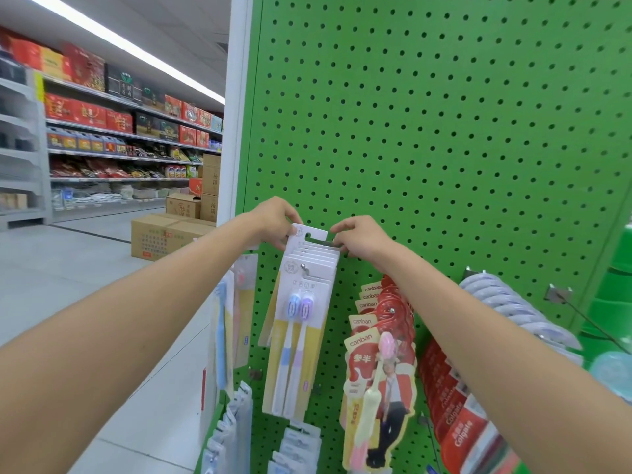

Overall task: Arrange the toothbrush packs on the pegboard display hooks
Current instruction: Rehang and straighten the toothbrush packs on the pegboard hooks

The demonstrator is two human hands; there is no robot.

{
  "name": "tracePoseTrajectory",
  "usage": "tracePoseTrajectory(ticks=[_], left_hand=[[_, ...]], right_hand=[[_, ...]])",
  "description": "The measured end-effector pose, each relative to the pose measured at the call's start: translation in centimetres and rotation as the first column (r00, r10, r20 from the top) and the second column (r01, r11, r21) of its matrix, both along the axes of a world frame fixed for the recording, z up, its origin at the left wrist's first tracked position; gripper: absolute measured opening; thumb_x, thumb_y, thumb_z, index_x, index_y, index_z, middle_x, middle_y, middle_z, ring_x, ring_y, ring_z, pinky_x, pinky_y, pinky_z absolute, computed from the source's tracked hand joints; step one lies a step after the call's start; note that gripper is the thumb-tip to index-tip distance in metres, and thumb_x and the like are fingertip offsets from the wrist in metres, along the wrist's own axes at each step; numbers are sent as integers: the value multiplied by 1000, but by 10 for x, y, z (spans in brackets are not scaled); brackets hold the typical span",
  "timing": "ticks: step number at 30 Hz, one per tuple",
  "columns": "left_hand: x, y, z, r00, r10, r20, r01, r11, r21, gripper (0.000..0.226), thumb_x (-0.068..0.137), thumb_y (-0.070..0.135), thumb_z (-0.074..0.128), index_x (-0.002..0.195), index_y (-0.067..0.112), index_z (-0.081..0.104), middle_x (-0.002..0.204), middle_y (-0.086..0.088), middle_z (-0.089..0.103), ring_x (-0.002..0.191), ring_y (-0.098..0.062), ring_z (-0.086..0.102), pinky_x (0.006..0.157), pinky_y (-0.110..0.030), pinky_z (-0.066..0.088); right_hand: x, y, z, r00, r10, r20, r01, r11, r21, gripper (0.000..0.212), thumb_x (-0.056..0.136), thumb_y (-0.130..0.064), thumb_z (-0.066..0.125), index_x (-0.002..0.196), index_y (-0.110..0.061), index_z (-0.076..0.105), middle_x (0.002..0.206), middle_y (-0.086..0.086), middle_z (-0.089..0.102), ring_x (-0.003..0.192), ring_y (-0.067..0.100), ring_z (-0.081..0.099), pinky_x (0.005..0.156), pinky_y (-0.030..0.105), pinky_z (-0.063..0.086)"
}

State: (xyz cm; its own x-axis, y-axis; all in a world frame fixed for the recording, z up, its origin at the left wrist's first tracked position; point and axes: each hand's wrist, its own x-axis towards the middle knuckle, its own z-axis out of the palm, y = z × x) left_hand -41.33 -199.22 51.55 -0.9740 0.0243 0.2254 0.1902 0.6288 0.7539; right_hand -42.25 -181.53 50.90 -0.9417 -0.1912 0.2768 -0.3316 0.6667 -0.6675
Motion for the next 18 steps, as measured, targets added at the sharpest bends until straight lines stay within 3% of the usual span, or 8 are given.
tracePoseTrajectory(ticks=[3,6,9,12,18], left_hand=[[4,-2,1,999,-31,36,30,999,31,20,96,-5,52,113,-5,62,87,-11,69,75,-19,69,65,-29,61],[6,0,1,999,-15,46,14,1000,14,19,96,-5,52,112,-4,62,84,-10,67,66,-14,66,57,-23,59],[5,4,1,998,-25,51,24,1000,6,20,96,-4,53,113,-3,63,92,-14,69,66,-13,65,53,-20,57],[2,9,0,997,-40,61,40,999,-1,21,96,-3,52,114,-1,64,79,-5,64,63,-10,61,50,-16,51],[-3,18,-4,994,-70,79,73,997,-32,22,99,4,51,113,4,68,77,-2,64,59,-10,47,48,-18,40]], right_hand=[[-3,1,-1,1000,13,-5,-13,1000,0,24,95,-3,55,115,-12,65,120,7,64,99,18,58,100,40,48],[-4,0,-4,999,35,-8,-35,999,24,19,95,-9,56,111,-13,68,106,2,64,78,7,52,87,33,46],[-6,2,-5,1000,27,-7,-27,999,37,14,96,-9,55,94,-14,68,98,1,65,81,11,55,87,33,49],[-9,8,-4,1000,0,2,0,1000,31,20,96,-7,54,82,-16,65,96,8,68,81,17,55,83,35,52],[-10,20,0,999,-29,17,28,999,45,15,95,-4,54,90,-8,68,88,5,68,75,13,59,65,23,47]])
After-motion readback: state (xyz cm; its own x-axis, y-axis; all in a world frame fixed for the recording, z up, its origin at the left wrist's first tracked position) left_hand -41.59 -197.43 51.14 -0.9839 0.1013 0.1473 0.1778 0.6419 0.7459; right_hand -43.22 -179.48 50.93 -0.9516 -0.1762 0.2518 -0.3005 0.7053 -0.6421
